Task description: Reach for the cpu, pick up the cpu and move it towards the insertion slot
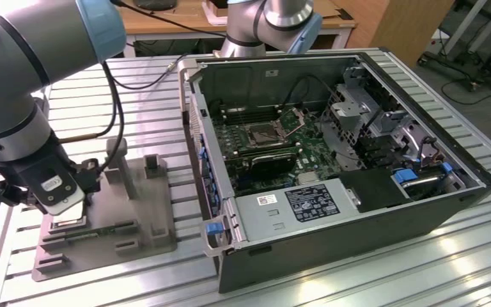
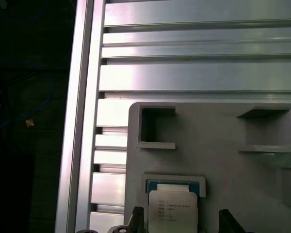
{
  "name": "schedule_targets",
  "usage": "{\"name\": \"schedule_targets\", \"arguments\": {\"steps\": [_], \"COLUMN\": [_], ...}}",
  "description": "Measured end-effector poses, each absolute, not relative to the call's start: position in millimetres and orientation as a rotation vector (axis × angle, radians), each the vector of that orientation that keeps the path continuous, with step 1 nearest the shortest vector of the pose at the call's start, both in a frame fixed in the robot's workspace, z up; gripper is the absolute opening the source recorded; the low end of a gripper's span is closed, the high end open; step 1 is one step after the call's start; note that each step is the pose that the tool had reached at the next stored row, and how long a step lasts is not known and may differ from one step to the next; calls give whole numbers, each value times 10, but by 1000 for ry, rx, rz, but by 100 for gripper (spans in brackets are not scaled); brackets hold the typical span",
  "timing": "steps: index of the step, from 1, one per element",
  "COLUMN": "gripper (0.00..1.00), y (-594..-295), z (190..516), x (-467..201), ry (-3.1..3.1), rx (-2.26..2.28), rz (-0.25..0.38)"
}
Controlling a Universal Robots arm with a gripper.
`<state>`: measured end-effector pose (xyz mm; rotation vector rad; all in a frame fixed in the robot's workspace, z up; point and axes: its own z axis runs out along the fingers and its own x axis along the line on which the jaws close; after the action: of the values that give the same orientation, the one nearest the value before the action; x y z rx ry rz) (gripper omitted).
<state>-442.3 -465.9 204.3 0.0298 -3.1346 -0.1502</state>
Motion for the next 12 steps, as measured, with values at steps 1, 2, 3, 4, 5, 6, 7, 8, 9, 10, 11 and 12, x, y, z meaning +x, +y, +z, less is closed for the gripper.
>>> {"name": "schedule_targets", "arguments": {"steps": [1,2,3,4,5,6,7,8,9,10,11,12], "gripper": [69,69,69,69,69,69,69,69,69,71,71,77], "y": [-4658,-4659,-4657,-4655,-4653,-4652,-4651,-4649,-4648,-4647,-4646,-4646], "z": [2033,2024,2014,2003,1991,1976,1961,1942,1925,1910,1899,1885], "x": [-4424,-4428,-4435,-4442,-4446,-4447,-4448,-4450,-4453,-4454,-4455,-4458], "ry": [-3135,-3135,-3135,-3135,-3135,-3135,-3135,-3135,-3135,-3135,-3135,-3135], "rx": [30,30,30,30,30,30,30,30,28,27,26,24], "rz": [-150,-150,-150,-150,-150,-150,-150,-150,-150,-150,-150,-150]}}
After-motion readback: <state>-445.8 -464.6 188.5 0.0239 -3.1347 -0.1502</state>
